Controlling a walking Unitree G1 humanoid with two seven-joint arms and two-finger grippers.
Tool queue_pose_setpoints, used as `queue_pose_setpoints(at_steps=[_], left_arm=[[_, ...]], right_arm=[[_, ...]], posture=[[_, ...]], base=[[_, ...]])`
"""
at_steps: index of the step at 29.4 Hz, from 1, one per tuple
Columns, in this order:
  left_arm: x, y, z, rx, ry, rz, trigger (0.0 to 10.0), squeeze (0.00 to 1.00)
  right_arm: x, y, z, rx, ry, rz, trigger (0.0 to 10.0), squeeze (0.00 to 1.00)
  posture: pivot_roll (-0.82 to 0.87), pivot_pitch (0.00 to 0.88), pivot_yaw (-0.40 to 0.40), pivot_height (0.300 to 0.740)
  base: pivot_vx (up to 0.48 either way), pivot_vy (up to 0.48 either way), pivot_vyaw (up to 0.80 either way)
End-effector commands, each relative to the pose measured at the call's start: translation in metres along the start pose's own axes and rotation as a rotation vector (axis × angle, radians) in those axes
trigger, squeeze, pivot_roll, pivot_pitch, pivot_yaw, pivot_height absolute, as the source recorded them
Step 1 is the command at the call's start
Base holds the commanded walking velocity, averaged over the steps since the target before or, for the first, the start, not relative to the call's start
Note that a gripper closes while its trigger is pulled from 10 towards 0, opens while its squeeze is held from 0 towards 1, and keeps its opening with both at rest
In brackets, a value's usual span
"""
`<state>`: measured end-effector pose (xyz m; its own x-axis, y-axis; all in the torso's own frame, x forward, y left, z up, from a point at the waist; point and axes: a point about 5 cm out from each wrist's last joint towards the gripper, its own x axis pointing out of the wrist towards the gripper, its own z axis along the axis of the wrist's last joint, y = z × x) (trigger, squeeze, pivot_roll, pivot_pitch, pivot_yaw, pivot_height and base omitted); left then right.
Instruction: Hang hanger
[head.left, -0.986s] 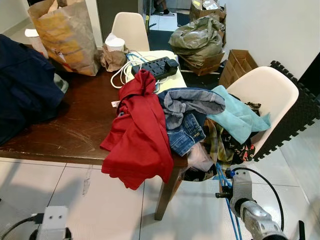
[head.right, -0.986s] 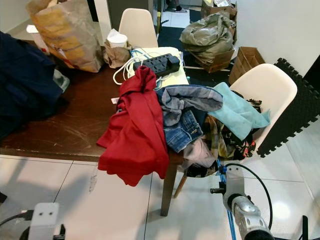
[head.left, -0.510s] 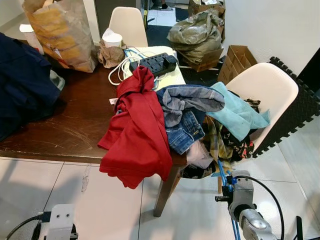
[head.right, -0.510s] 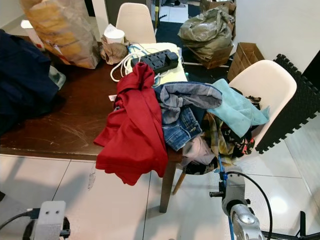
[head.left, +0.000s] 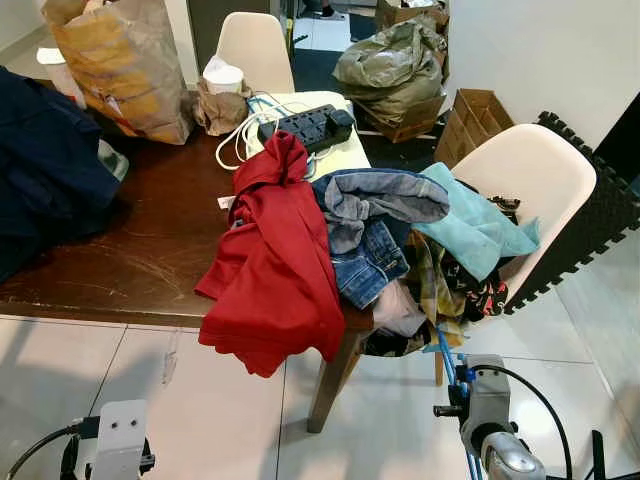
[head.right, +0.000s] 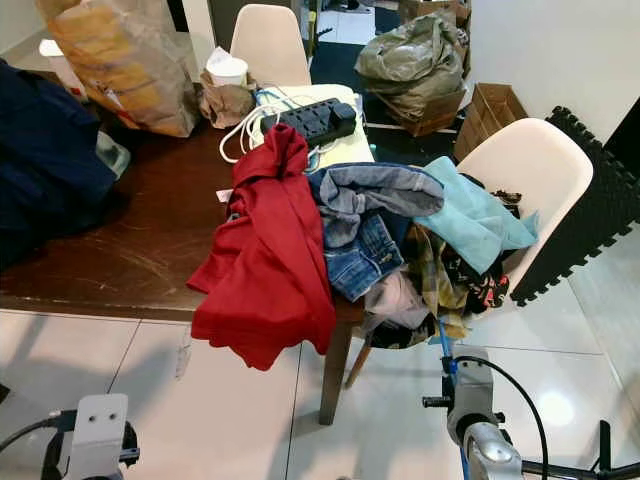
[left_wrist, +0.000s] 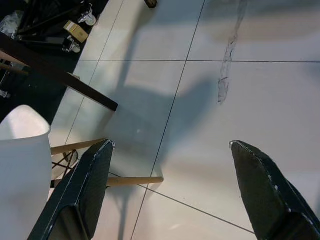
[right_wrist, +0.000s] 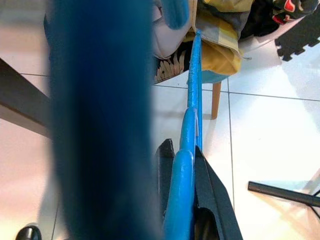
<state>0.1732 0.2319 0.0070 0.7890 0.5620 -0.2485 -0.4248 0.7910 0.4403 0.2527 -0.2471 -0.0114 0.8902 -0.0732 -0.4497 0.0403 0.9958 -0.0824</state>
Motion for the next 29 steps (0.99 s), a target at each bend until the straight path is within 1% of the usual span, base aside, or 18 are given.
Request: queue_pose_setpoints(at_steps=[1, 11, 15, 20, 21, 22, 24, 29], left_arm=[[-0.005, -0.003, -0.007, 0.007, 0.037, 0.001, 10.0, 0.0], [-0.004, -0.004, -0.008, 0.009, 0.037, -0.003, 10.0, 0.0], [-0.003, -0.004, -0.008, 0.009, 0.04, -0.009, 10.0, 0.0], [-0.003, -0.003, -0.009, 0.01, 0.041, -0.011, 10.0, 0.0], [-0.004, -0.003, -0.009, 0.01, 0.041, -0.012, 10.0, 0.0], [-0.004, -0.003, -0.009, 0.01, 0.041, -0.012, 10.0, 0.0], [-0.004, -0.003, -0.009, 0.01, 0.042, -0.014, 10.0, 0.0], [-0.005, -0.005, -0.009, 0.01, 0.043, -0.016, 10.0, 0.0]], right_arm=[[-0.002, -0.001, -0.005, 0.0, 0.017, -0.008, 10.0, 0.0], [0.0, 0.0, -0.005, -0.004, 0.018, -0.008, 10.0, 0.0], [-0.004, 0.008, -0.01, -0.004, -0.009, 0.001, 10.0, 0.0], [-0.008, 0.009, -0.011, -0.011, -0.035, 0.013, 10.0, 0.0], [-0.007, 0.01, -0.005, -0.018, -0.055, 0.022, 10.0, 0.0], [-0.007, 0.01, -0.005, -0.018, -0.055, 0.022, 10.0, 0.0], [-0.003, 0.011, 0.004, -0.019, -0.076, 0.026, 10.0, 0.0], [-0.003, 0.015, 0.012, -0.026, -0.108, 0.03, 10.0, 0.0]], posture=[[0.01, 0.182, -0.059, 0.74], [0.0, 0.188, -0.042, 0.74], [0.0, 0.183, -0.041, 0.74], [0.01, 0.181, -0.04, 0.74], [0.01, 0.178, -0.04, 0.74], [0.01, 0.178, -0.04, 0.74], [0.01, 0.175, -0.041, 0.74], [0.01, 0.172, -0.047, 0.74]], base=[[0.0, 0.0, 0.0], [0.0, 0.0, 0.0], [0.0, 0.0, 0.0], [0.0, 0.0, 0.0], [0.0, 0.0, 0.0], [0.0, 0.0, 0.0], [0.0, 0.0, 0.0], [0.0, 0.0, 0.0]])
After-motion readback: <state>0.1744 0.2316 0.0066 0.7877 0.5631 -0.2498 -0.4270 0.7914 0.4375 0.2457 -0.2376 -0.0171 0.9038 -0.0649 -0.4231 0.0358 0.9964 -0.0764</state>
